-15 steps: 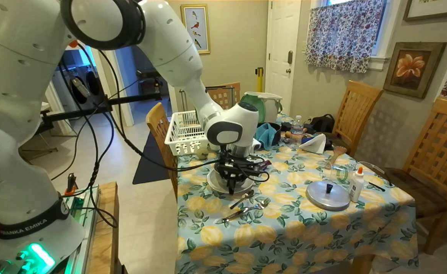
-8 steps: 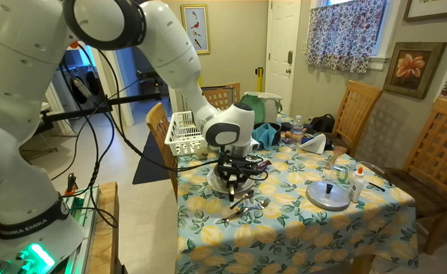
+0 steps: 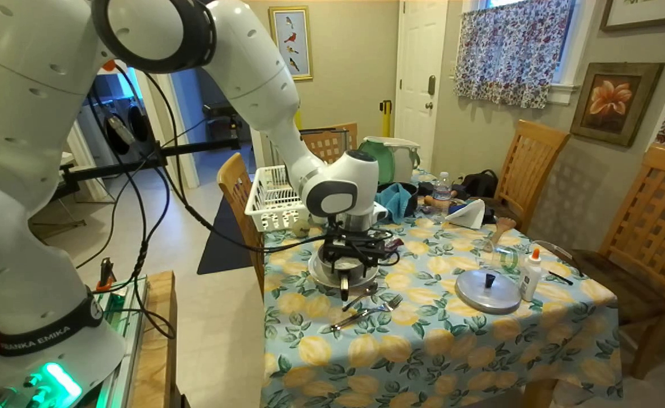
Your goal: Remove the silver fork and spoon from the white plate then put the silver pot on the plate.
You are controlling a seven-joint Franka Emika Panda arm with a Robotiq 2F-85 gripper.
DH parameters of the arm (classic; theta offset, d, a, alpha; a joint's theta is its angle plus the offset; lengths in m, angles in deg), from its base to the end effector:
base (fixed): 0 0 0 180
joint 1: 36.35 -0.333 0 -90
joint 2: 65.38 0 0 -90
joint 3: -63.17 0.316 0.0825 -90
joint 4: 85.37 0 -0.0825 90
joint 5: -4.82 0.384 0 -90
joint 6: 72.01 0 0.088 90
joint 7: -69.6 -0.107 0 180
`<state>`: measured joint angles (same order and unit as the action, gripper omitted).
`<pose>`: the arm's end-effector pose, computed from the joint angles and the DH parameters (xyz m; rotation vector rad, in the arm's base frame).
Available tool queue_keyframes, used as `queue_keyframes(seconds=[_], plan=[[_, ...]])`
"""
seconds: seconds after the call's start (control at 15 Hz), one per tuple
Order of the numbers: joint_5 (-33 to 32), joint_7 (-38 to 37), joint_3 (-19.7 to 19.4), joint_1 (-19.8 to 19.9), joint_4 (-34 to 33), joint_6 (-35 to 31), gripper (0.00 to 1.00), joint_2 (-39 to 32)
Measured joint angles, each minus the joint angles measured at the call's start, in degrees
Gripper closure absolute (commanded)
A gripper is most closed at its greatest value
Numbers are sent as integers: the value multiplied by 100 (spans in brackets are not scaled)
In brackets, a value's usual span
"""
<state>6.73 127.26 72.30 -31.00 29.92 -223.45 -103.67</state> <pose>0.5896 0.0394 0.1171 -2.6474 -1.4643 -0.0372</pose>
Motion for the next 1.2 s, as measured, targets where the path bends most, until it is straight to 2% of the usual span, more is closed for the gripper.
queue_keyframes(seconds=[0.4, 0.6, 0.8, 1.2], plan=[[40, -69, 178, 217, -7, 292, 0, 192], [88, -429, 180, 236, -15, 586, 0, 352], [234, -723, 220, 234, -16, 673, 0, 475], [306, -760, 241, 227, -15, 677, 0, 495]])
